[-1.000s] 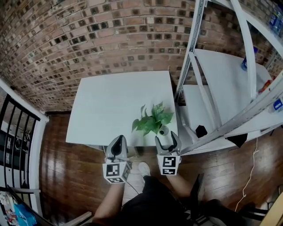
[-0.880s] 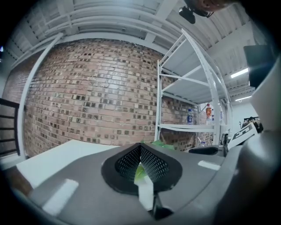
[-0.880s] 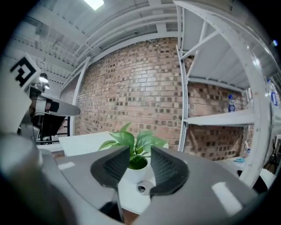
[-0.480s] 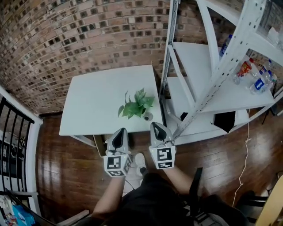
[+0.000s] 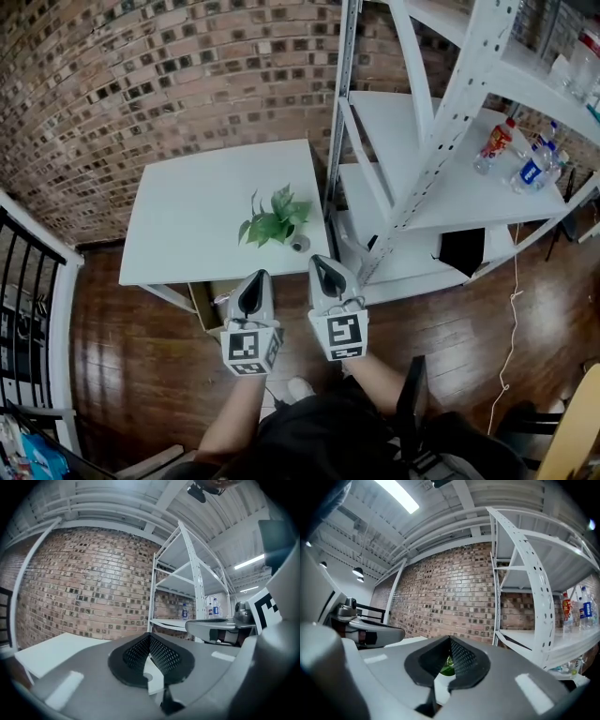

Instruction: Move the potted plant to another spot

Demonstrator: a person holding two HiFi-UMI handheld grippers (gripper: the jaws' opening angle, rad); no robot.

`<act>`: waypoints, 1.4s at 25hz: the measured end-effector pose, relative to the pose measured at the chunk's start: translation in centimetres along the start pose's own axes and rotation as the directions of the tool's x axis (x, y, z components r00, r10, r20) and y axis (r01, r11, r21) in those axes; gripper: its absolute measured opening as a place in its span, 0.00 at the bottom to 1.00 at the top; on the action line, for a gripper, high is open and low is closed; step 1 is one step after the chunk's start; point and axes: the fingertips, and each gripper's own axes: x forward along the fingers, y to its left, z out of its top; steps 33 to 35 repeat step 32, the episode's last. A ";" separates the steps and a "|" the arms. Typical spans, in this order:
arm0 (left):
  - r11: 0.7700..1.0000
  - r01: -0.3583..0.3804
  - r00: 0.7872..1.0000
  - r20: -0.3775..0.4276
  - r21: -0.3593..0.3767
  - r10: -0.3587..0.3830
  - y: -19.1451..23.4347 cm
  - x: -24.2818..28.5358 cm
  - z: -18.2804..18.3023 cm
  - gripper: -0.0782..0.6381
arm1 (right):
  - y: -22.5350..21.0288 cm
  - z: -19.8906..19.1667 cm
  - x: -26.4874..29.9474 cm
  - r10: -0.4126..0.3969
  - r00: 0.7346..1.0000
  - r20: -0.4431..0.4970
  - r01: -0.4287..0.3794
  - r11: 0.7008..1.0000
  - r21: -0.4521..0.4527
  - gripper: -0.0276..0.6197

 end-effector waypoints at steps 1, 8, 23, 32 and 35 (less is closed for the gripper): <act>1.000 0.003 1.000 0.002 0.003 -0.003 -0.4 0.1 0.2 0.13 | -0.1 0.3 -0.2 0.003 1.000 0.007 -0.003 1.000 0.002 0.05; 0.999 -0.028 1.000 0.013 0.021 0.028 -2.3 0.6 1.1 0.13 | -1.5 1.8 -0.8 0.050 0.998 0.035 -0.051 0.999 0.017 0.05; 0.998 -0.040 0.998 0.058 0.050 0.037 -8.3 2.2 3.8 0.13 | -5.8 3.9 -3.3 0.078 0.994 0.081 -0.079 0.997 0.003 0.05; 0.998 -0.038 0.997 0.064 0.057 0.034 -9.2 2.6 3.9 0.13 | -6.3 3.2 -3.7 0.082 0.994 0.072 -0.082 0.997 -0.002 0.05; 0.998 -0.038 0.997 0.064 0.057 0.034 -9.2 2.6 3.9 0.13 | -6.3 3.2 -3.7 0.082 0.994 0.072 -0.082 0.997 -0.002 0.05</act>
